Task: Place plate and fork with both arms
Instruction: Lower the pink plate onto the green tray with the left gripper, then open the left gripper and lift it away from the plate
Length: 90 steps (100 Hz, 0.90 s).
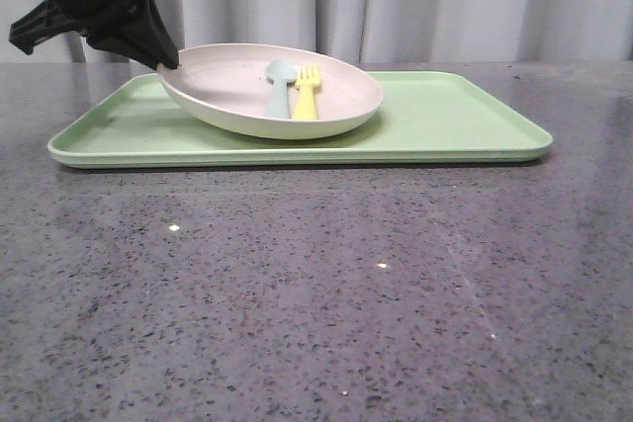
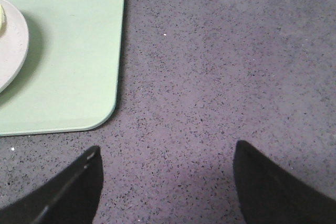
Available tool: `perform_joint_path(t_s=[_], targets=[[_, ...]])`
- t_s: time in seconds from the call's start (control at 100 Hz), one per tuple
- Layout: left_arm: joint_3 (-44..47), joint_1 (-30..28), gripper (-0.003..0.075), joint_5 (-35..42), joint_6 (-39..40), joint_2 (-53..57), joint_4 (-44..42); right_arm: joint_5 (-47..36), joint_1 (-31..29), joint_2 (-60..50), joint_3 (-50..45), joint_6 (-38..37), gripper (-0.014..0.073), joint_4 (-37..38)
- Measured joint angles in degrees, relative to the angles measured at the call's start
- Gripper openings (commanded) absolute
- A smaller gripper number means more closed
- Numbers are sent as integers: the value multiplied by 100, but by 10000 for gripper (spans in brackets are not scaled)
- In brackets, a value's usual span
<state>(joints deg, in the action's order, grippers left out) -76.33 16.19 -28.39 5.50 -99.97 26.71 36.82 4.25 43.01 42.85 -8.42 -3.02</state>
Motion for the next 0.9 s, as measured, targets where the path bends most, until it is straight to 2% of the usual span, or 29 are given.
perform_joint_path(t_s=[0.1,0.15,0.35,0.42,0.69,0.9], targets=[[0,0,-15,0,0,-14,10,0,0,0,0,0,526,0],[0,0,10,0,0,-14,10,0,0,0,0,0,526,0],[0,0,255,0,0,-14,59,0,0,0,0,0,526,0],[0,0,306,0,0,-14,71,0,0,0,0,0,526,0],[-11,0,311,0,0,-14,42,23,0,0,0,0,526,0],[-11,0,311,-68,0,321,-384,46,0,0,25,0,526,0]])
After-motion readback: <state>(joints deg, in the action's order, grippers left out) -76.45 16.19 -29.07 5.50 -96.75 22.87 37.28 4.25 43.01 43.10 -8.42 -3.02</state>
